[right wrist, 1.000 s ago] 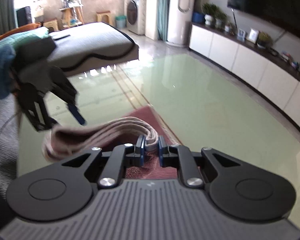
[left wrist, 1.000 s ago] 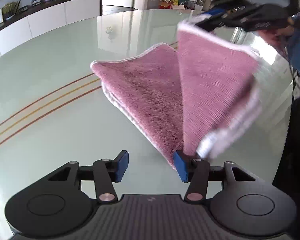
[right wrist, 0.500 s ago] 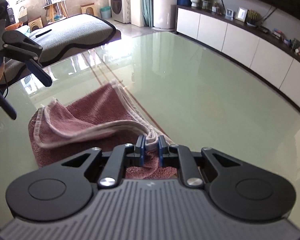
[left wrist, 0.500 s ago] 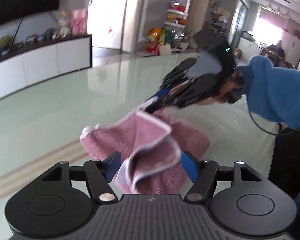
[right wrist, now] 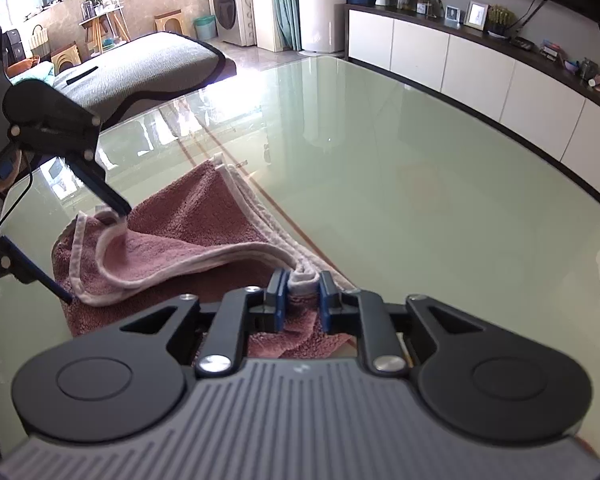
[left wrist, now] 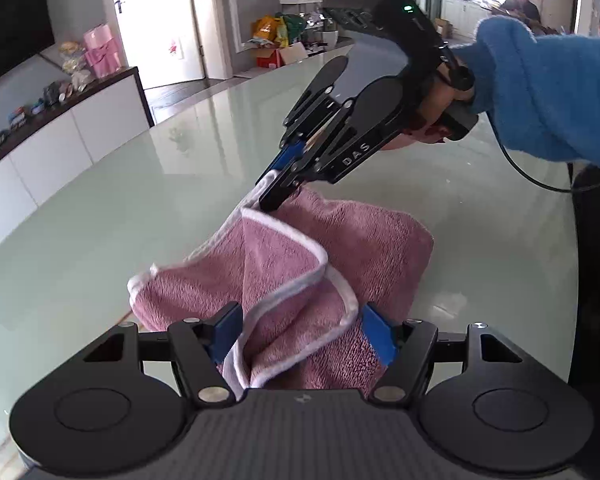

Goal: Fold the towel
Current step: 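Lower the towel end with the right tool while the left tool grips the trimmed edge, then lay the gripped towel end down with both tools and open them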

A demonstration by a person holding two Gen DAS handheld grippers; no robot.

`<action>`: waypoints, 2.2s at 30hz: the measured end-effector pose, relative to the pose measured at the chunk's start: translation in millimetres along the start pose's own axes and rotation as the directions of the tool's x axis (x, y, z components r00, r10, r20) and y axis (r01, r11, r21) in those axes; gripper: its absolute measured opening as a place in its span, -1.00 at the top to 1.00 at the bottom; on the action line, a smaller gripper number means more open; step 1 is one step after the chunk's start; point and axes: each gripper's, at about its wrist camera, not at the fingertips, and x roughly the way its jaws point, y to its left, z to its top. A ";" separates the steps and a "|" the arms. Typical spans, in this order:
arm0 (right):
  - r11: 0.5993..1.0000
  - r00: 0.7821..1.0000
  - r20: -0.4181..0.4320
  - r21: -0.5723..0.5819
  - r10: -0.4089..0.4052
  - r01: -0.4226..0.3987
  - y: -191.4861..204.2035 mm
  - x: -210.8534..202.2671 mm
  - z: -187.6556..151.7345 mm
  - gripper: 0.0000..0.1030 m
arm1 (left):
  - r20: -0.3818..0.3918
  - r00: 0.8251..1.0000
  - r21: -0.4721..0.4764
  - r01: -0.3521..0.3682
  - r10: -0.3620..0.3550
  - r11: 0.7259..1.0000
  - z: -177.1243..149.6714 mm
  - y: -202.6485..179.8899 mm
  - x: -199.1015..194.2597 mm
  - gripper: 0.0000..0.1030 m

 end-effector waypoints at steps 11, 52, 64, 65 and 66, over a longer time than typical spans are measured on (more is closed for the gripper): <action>1.000 1.000 0.004 -0.011 -0.021 0.021 -2.4 0.2 0.2 0.64 | -0.069 0.997 0.117 -0.015 0.023 0.993 7.5 -0.7 18.7 -0.11; 0.998 0.997 0.043 0.015 -0.067 0.066 2.5 -9.7 -11.9 0.43 | 0.050 0.993 -0.211 -0.091 0.104 0.973 -6.6 81.5 39.4 -0.05; 0.997 0.993 0.090 -0.024 -0.072 0.074 10.0 -9.6 -16.4 0.80 | 0.047 0.990 -0.233 -0.120 0.134 0.965 -0.2 90.2 53.5 0.68; 0.997 0.991 0.114 -0.011 -0.072 0.074 7.8 -13.3 -16.2 0.80 | 0.060 0.988 -0.239 -0.121 0.139 0.964 -0.5 90.3 51.0 0.71; 0.997 0.989 0.126 -0.001 -0.074 0.075 5.8 -15.4 -15.8 0.80 | 0.082 0.986 -0.252 -0.123 0.148 0.960 -0.4 91.6 47.1 0.71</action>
